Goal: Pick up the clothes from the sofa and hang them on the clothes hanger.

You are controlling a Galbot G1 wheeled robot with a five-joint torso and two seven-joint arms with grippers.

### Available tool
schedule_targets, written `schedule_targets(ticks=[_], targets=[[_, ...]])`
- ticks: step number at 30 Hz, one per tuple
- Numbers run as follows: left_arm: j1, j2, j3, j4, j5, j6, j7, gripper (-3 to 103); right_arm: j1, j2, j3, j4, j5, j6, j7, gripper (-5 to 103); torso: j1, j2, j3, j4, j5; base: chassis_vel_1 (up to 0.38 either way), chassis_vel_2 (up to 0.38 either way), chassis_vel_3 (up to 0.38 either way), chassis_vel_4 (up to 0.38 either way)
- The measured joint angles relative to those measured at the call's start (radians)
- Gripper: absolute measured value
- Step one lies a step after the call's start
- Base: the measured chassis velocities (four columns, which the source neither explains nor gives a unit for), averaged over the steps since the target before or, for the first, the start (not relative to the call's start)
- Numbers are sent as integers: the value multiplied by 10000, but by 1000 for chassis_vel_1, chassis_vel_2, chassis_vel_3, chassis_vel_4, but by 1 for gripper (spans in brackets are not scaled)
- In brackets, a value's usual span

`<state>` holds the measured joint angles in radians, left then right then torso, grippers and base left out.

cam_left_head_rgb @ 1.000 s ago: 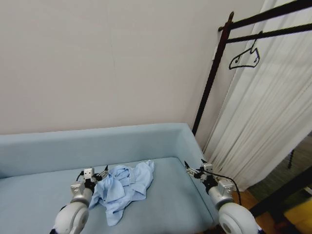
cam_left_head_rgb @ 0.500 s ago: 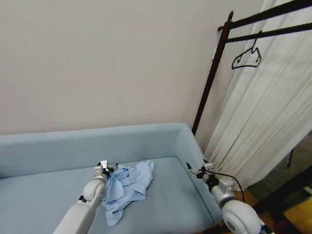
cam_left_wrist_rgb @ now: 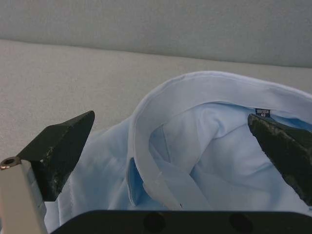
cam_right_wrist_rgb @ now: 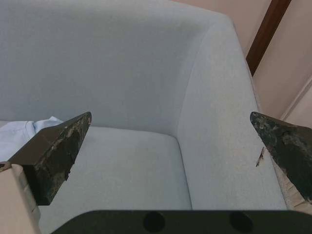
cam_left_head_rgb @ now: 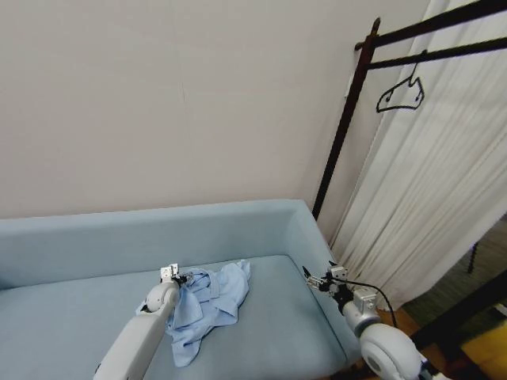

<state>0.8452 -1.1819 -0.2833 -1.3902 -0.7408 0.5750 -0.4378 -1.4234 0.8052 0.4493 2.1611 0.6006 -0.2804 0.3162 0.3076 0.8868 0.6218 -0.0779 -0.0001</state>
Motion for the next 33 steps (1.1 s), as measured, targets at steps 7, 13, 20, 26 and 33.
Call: schedule_targets(ticks=[7, 13, 20, 26, 33], targets=[[71, -18, -18, 107, -20, -22, -8, 86, 69, -12, -45, -66, 8, 0, -2, 100, -1, 2, 0, 1, 1, 0, 0, 0, 0], [71, -90, 13, 125, -24, -56, 21, 70, 64, -14, -39, -67, 8, 1, -2, 100, 0, 2, -1, 0, 1, 0, 0, 0, 0], [69, -153, 46, 158, -70, -56, 10, 43, 39, -25, 17, -67, 3, 8, -2, 100, 0, 2, 0, 0, 1, 0, 0, 0, 0], [136, -159, 34, 136, -72, -59, 4, 22, 30, -29, 26, -64, 0, 12, -1, 100, -1, 2, 0, 0, 1, 0, 0, 0, 0], [356, -61, -37, -213, -63, -98, -30, 1, 46, 44, 38, -30, -8, 38, -8, 100, -1, 2, 0, 0, 1, 0, 0, 0, 0]])
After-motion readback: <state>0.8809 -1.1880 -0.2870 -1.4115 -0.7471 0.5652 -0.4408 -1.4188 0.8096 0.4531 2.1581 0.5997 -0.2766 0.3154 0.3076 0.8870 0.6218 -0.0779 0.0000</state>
